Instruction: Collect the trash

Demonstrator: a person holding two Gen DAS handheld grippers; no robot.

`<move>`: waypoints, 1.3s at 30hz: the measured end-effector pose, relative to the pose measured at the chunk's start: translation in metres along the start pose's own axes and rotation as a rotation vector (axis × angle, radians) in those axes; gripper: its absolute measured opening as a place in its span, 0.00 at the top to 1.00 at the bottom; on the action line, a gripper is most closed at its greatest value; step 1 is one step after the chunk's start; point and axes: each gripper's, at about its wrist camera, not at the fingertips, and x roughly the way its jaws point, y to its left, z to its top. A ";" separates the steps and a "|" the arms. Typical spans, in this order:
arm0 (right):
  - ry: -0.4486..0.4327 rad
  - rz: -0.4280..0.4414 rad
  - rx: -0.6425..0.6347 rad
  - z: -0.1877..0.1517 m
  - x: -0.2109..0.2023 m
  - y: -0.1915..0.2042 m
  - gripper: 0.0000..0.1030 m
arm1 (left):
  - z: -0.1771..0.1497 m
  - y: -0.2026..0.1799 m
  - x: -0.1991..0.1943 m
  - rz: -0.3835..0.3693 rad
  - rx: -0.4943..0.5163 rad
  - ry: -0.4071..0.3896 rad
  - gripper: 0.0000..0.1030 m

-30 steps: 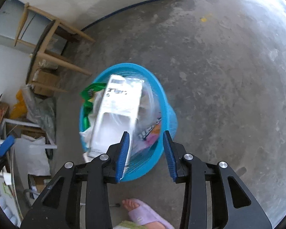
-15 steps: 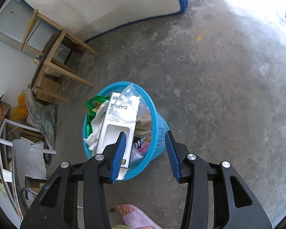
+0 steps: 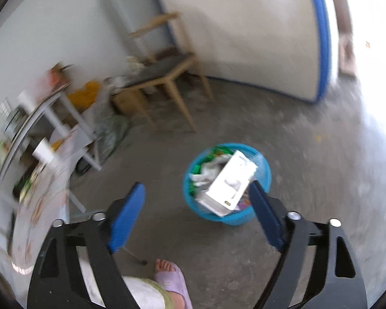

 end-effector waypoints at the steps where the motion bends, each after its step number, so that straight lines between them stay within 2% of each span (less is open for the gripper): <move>1: -0.009 0.008 -0.027 0.000 -0.007 0.009 0.16 | -0.009 0.009 -0.014 0.061 -0.034 -0.014 0.05; 5: -0.056 0.028 -0.178 -0.005 -0.041 0.063 0.08 | -0.036 0.031 -0.047 0.180 -0.173 -0.011 0.05; 9: -0.107 0.063 -0.280 -0.016 -0.066 0.108 0.08 | -0.064 0.042 -0.072 0.347 -0.275 -0.013 0.05; 13: -0.096 0.072 -0.356 -0.036 -0.076 0.146 0.08 | -0.082 0.044 -0.090 0.456 -0.243 -0.032 0.05; 15: -0.081 0.044 -0.404 -0.046 -0.074 0.160 0.08 | -0.084 0.046 -0.094 0.500 -0.220 -0.038 0.05; 22: -0.074 -0.030 -0.555 -0.069 -0.081 0.197 0.08 | -0.093 0.064 -0.104 0.497 -0.341 -0.032 0.05; 30: 0.009 -0.088 -0.464 -0.061 -0.082 0.187 0.08 | -0.102 0.047 -0.085 0.443 -0.327 0.080 0.05; 34: 0.022 -0.132 -0.457 -0.063 -0.081 0.182 0.08 | -0.107 0.042 -0.072 0.429 -0.325 0.136 0.05; 39: 0.034 -0.161 -0.439 -0.063 -0.078 0.172 0.08 | -0.111 0.034 -0.064 0.419 -0.295 0.169 0.05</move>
